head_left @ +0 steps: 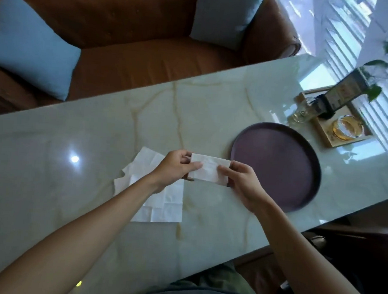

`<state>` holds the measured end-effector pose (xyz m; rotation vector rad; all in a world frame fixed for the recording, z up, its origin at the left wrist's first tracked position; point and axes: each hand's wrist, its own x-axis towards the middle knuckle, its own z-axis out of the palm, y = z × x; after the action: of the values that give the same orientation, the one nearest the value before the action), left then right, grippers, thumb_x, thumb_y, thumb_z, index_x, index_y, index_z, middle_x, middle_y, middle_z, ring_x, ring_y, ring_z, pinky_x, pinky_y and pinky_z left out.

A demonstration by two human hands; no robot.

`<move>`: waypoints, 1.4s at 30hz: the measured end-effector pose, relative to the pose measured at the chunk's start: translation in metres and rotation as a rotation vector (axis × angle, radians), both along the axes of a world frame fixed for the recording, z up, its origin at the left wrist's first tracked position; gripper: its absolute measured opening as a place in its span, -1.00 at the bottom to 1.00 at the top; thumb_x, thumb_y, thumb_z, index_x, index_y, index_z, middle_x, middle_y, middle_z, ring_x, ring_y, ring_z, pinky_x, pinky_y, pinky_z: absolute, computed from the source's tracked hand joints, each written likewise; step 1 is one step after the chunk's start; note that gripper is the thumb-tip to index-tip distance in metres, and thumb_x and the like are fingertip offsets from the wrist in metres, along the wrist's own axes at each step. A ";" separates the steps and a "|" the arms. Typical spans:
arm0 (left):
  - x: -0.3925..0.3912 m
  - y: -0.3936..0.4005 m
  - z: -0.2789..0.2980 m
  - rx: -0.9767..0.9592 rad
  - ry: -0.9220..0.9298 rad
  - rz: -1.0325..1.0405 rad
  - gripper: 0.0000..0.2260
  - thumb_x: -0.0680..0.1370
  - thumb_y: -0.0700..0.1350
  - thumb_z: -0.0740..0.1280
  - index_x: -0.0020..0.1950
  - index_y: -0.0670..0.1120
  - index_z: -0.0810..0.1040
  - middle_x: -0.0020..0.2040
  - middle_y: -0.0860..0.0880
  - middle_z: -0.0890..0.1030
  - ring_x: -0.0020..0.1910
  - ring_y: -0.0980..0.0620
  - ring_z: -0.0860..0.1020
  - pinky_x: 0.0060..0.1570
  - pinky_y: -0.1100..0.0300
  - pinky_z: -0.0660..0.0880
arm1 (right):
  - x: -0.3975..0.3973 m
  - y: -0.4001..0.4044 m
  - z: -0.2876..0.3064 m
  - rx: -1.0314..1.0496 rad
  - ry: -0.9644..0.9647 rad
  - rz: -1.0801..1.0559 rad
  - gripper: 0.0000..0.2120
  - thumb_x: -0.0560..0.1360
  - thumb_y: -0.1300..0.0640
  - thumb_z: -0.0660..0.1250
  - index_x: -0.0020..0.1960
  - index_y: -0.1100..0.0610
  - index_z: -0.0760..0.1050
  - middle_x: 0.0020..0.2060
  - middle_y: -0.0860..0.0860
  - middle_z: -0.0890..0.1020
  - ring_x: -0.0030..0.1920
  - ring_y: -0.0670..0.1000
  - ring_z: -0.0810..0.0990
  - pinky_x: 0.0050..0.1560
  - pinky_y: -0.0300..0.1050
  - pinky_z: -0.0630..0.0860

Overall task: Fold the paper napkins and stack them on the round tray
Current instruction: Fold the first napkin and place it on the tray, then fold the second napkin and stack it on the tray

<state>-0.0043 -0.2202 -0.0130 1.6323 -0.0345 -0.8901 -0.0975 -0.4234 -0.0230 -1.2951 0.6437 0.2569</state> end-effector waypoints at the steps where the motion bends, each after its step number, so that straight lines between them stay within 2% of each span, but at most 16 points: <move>1: -0.001 -0.019 -0.007 0.014 0.021 0.006 -0.75 0.56 -0.20 0.46 0.22 -0.20 0.60 0.05 -0.13 0.75 -0.10 0.03 0.71 -0.16 0.15 0.66 | -0.002 -0.017 -0.005 -0.003 0.017 -0.029 -0.79 0.56 0.21 0.44 0.11 0.35 0.64 -0.05 0.25 0.72 -0.08 0.17 0.66 0.01 0.08 0.59; 5: -0.002 -0.094 -0.039 0.074 0.055 0.006 -0.76 0.57 -0.30 0.42 0.23 -0.31 0.60 0.04 -0.20 0.71 -0.13 0.00 0.66 -0.23 0.22 0.64 | -0.006 -0.080 -0.026 -0.072 0.088 -0.112 -0.83 0.56 0.23 0.43 0.04 0.35 0.63 -0.17 0.21 0.63 -0.23 0.11 0.56 -0.21 -0.07 0.53; 7: -0.002 -0.131 -0.052 0.111 0.051 0.010 -0.78 0.57 -0.33 0.40 0.20 -0.33 0.61 0.01 -0.20 0.69 -0.16 0.01 0.65 -0.19 0.21 0.64 | -0.008 -0.110 -0.037 -0.113 0.114 -0.115 -0.89 0.55 0.26 0.43 0.03 0.31 0.64 -0.18 0.15 0.66 -0.27 0.02 0.63 -0.27 -0.11 0.60; 10: -0.002 -0.180 -0.073 0.182 -0.001 0.016 -0.87 0.54 -0.35 0.42 0.08 -0.30 0.62 -0.05 -0.19 0.66 -0.14 -0.03 0.60 -0.08 0.14 0.57 | -0.012 -0.150 -0.057 -0.162 0.181 -0.130 -0.88 0.54 0.31 0.43 0.04 0.35 0.64 -0.20 0.10 0.68 -0.31 -0.06 0.66 -0.27 -0.16 0.64; 11: -0.002 -0.194 -0.081 0.215 -0.039 -0.004 -0.91 0.53 -0.34 0.44 0.02 -0.25 0.63 -0.08 -0.17 0.65 -0.14 -0.03 0.58 -0.08 0.16 0.54 | -0.014 -0.162 -0.064 -0.198 0.207 -0.144 -0.89 0.53 0.32 0.44 0.02 0.36 0.64 -0.22 0.11 0.67 -0.32 -0.04 0.63 -0.27 -0.16 0.63; 14: -0.003 -0.230 -0.104 0.284 -0.092 -0.051 -0.93 0.51 -0.33 0.46 -0.09 -0.20 0.60 -0.17 -0.15 0.59 -0.25 0.02 0.51 -0.27 0.28 0.50 | -0.017 -0.189 -0.084 -0.305 0.265 -0.165 -0.92 0.46 0.33 0.42 -0.10 0.35 0.65 -0.32 0.10 0.64 -0.34 0.01 0.57 -0.27 -0.08 0.55; 17: -0.005 -0.257 -0.124 0.354 -0.143 -0.060 -0.95 0.49 -0.28 0.48 -0.13 -0.22 0.63 -0.22 -0.11 0.59 -0.24 0.01 0.51 -0.19 0.16 0.50 | -0.019 -0.205 -0.100 -0.365 0.307 -0.195 -0.95 0.43 0.30 0.40 -0.19 0.23 0.64 -0.41 0.01 0.63 -0.36 0.01 0.57 -0.29 -0.05 0.51; 19: -0.006 -0.270 -0.134 0.403 -0.162 -0.073 -0.93 0.48 -0.22 0.49 -0.12 -0.22 0.66 -0.23 -0.07 0.61 -0.22 0.02 0.54 -0.14 0.16 0.53 | -0.019 -0.211 -0.110 -0.411 0.331 -0.211 -0.95 0.42 0.25 0.39 -0.16 0.18 0.65 -0.33 0.02 0.69 -0.29 0.05 0.64 -0.22 0.04 0.59; 22: -0.007 -0.281 -0.144 0.465 -0.198 -0.098 -0.96 0.48 -0.17 0.47 -0.15 -0.10 0.64 -0.28 0.05 0.60 -0.24 0.08 0.55 -0.27 0.34 0.45 | -0.020 -0.219 -0.120 -0.484 0.368 -0.196 -0.89 0.46 0.17 0.37 -0.04 0.15 0.63 -0.15 0.05 0.73 -0.09 0.11 0.72 -0.01 0.15 0.68; 23: -0.008 -0.284 -0.146 0.485 -0.215 -0.107 -0.96 0.48 -0.16 0.47 -0.15 -0.07 0.63 -0.29 0.07 0.59 -0.24 0.09 0.56 -0.28 0.33 0.43 | -0.020 -0.220 -0.122 -0.518 0.373 -0.183 -0.88 0.48 0.14 0.36 -0.02 0.13 0.62 -0.13 0.03 0.72 -0.07 0.09 0.71 0.01 0.15 0.67; 26: -0.009 -0.289 -0.151 0.522 -0.272 -0.139 -0.97 0.49 -0.16 0.45 -0.10 -0.07 0.63 -0.30 0.09 0.58 -0.23 0.07 0.57 -0.21 0.27 0.38 | -0.018 -0.220 -0.126 -0.635 0.389 -0.124 -0.88 0.54 0.10 0.32 0.03 0.11 0.57 -0.10 -0.04 0.68 -0.05 0.05 0.66 0.02 0.09 0.62; 31: -0.013 -0.293 -0.156 0.547 -0.406 -0.205 -0.85 0.48 -0.18 0.44 0.00 -0.12 0.53 -0.26 0.05 0.53 -0.13 -0.03 0.56 -0.09 0.08 0.47 | -0.020 -0.216 -0.131 -0.741 0.429 -0.051 -0.89 0.56 0.10 0.26 0.05 0.11 0.40 -0.08 0.03 0.64 -0.07 0.15 0.62 -0.01 0.10 0.56; 37: -0.009 -0.281 -0.161 0.613 -0.425 -0.226 -0.67 0.47 -0.01 0.51 0.08 -0.05 0.41 -0.25 0.08 0.51 -0.20 -0.03 0.54 -0.16 0.11 0.37 | -0.026 -0.218 -0.130 -0.784 0.522 -0.059 -0.74 0.54 0.02 0.34 0.09 0.11 0.34 0.00 0.09 0.64 0.00 0.26 0.62 0.00 0.09 0.54; 39: -0.006 -0.274 -0.159 0.638 -0.435 -0.220 -0.68 0.48 -0.03 0.51 0.08 -0.05 0.42 -0.23 0.07 0.53 -0.18 -0.05 0.55 -0.15 0.11 0.37 | -0.026 -0.219 -0.127 -0.817 0.549 -0.058 -0.76 0.54 0.04 0.32 0.07 0.13 0.33 0.01 0.14 0.64 0.02 0.31 0.62 -0.01 0.09 0.52; 42: 0.000 -0.256 -0.153 0.652 -0.462 -0.182 -0.77 0.52 -0.13 0.46 0.09 -0.08 0.48 -0.15 0.02 0.59 -0.04 -0.10 0.61 -0.09 0.10 0.44 | -0.025 -0.216 -0.117 -0.925 0.563 -0.035 -0.83 0.55 0.12 0.25 0.03 0.16 0.30 -0.02 0.21 0.64 -0.02 0.35 0.61 -0.09 0.09 0.47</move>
<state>-0.0046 -0.4764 -0.1665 2.4553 -0.2365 -0.6718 -0.1225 -0.6395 -0.1404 -2.1154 1.3592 0.3110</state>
